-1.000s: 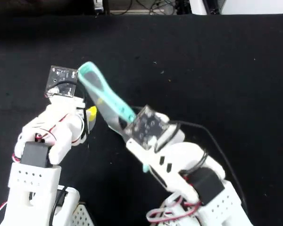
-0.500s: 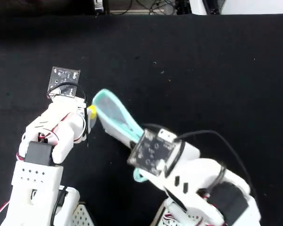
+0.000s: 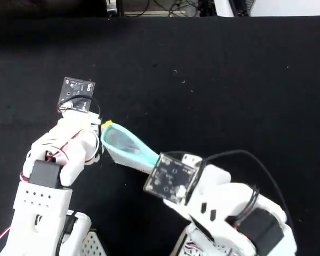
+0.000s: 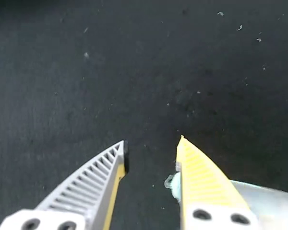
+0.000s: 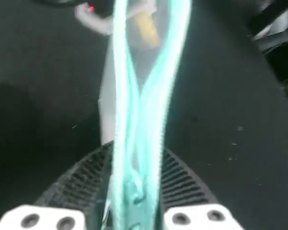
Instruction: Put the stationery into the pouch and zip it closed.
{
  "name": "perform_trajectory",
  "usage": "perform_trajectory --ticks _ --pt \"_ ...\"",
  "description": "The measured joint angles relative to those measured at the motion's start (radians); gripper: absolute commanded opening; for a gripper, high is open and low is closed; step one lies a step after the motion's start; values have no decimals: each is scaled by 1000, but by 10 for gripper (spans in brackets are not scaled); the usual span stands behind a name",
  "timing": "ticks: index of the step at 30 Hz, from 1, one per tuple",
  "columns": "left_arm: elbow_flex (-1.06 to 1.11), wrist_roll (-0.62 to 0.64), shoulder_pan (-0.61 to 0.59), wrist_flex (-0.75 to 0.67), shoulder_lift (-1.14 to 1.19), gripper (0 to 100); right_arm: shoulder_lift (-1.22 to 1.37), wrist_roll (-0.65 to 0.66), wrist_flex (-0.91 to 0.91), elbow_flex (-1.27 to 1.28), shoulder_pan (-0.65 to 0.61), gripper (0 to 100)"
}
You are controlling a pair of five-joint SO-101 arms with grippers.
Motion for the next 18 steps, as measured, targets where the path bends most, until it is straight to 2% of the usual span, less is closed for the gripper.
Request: perform_trajectory --ticks 5,9,14,18 --pt "-72 5 -118 80 0 188 12 -28 -218 94 201 12" --pt "-152 5 -121 172 -2 188 12 -66 -362 192 262 12" --pt "-173 5 43 215 -35 188 -2 -69 -394 236 195 14" --pt "-71 3 187 129 -107 190 -2 -71 -356 230 104 42"
